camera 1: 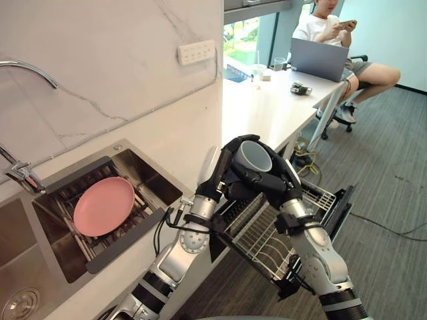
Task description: Walk over to the sink, pick up the cup, carry it to the dishwasher, place the cup inside the dishwasher, then close the dishwasher door
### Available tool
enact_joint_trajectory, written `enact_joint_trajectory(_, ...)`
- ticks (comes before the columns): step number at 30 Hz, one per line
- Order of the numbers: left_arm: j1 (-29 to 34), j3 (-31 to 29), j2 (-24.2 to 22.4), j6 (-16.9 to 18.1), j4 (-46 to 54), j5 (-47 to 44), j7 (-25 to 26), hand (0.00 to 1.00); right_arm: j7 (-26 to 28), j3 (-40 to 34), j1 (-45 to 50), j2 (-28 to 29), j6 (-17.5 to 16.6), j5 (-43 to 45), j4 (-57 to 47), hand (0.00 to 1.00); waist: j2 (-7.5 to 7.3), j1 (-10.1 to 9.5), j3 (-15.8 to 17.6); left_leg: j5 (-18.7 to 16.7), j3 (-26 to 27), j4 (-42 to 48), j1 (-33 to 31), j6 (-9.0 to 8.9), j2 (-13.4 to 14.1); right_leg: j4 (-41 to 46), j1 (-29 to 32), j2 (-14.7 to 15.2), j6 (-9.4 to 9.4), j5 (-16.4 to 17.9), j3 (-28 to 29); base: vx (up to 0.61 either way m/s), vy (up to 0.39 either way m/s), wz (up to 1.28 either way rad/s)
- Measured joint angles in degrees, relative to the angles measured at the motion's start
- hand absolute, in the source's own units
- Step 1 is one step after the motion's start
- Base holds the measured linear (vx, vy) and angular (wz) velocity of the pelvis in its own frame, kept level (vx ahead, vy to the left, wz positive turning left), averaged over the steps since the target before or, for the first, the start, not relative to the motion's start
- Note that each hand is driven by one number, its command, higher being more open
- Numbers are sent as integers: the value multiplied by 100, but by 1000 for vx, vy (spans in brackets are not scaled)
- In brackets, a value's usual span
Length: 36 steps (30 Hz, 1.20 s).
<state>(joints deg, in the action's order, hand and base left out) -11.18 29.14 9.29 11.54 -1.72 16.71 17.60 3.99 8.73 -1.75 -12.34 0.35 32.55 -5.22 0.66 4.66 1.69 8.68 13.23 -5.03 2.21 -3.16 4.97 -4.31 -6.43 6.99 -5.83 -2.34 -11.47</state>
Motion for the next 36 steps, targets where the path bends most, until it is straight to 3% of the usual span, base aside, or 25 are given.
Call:
enact_joint_trajectory(3,0,1,0,9,5,0,10,0,-83,70,0,-46,-105,-7,1,0,0,-22,0,0,-3,0,-5,0,-1,-6,0,-1,0,-1,-2,0,0,0)
enact_joint_trajectory(4,0,1,0,14,6,0,15,100,-99,77,0,-47,-125,-8,1,0,0,-25,0,0,-3,0,-5,0,-1,-7,0,-1,0,-2,-3,0,0,0)
enact_joint_trajectory(13,86,63,3,98,135,-246,41,100,-720,278,-2,2,-612,-290,-1,0,2,-60,-2,0,-4,0,-5,0,-4,-6,0,0,-1,-4,3,0,0,0)
enact_joint_trajectory(16,266,214,32,281,135,-423,-45,100,-1142,187,-9,54,-861,-1197,-1,0,2,-59,-2,0,-3,-1,-5,0,-5,-8,0,0,-2,-5,6,0,0,0)
enact_joint_trajectory(21,344,409,43,478,145,-442,-51,100,-1675,-12,-71,26,-1111,-1582,-1,0,4,-57,-3,0,1,-1,-3,0,-5,-8,1,-1,-5,-10,16,0,0,0)
enact_joint_trajectory(33,667,735,87,902,378,-284,-211,100,-3183,-1096,-350,130,-1469,-2156,-5,0,11,-52,-6,-1,14,-1,0,0,-4,-15,1,-2,-6,-15,26,0,0,0)
enact_joint_trajectory(36,732,722,83,1019,526,-628,-353,100,-3454,-1424,-357,128,-1561,-2238,-5,0,11,-46,-5,-2,14,-1,-1,0,-4,-17,1,-2,-8,-13,23,0,0,0)
